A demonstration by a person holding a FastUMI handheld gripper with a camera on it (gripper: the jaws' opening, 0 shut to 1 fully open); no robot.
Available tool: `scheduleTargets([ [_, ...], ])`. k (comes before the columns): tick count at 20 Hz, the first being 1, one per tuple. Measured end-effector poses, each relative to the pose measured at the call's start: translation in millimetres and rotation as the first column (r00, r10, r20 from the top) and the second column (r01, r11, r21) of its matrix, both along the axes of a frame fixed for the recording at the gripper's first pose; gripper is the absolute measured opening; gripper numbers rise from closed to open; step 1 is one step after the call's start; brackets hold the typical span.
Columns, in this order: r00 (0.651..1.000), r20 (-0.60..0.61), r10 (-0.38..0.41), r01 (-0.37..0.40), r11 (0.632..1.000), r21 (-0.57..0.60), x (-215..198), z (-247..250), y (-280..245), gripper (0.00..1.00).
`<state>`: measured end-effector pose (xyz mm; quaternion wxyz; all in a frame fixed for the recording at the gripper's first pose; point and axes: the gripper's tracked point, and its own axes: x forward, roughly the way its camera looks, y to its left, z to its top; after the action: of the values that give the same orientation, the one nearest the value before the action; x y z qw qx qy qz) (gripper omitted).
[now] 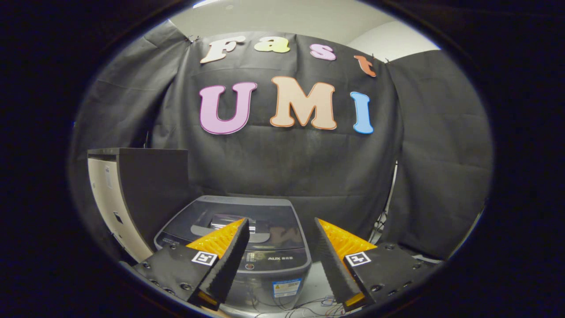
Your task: Put the clothes into the washing machine and then close the washing machine lid.
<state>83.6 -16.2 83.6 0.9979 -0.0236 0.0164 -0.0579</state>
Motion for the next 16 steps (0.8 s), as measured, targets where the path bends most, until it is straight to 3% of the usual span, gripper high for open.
scheduleTargets([
  [9, 0.995, 0.076, 0.059, -0.052, 0.995, -0.088, -27, -12, 2, 0.90],
  [16, 0.991, 0.087, 0.102, -0.097, 0.994, -0.055, -41, -29, 9, 0.90],
])
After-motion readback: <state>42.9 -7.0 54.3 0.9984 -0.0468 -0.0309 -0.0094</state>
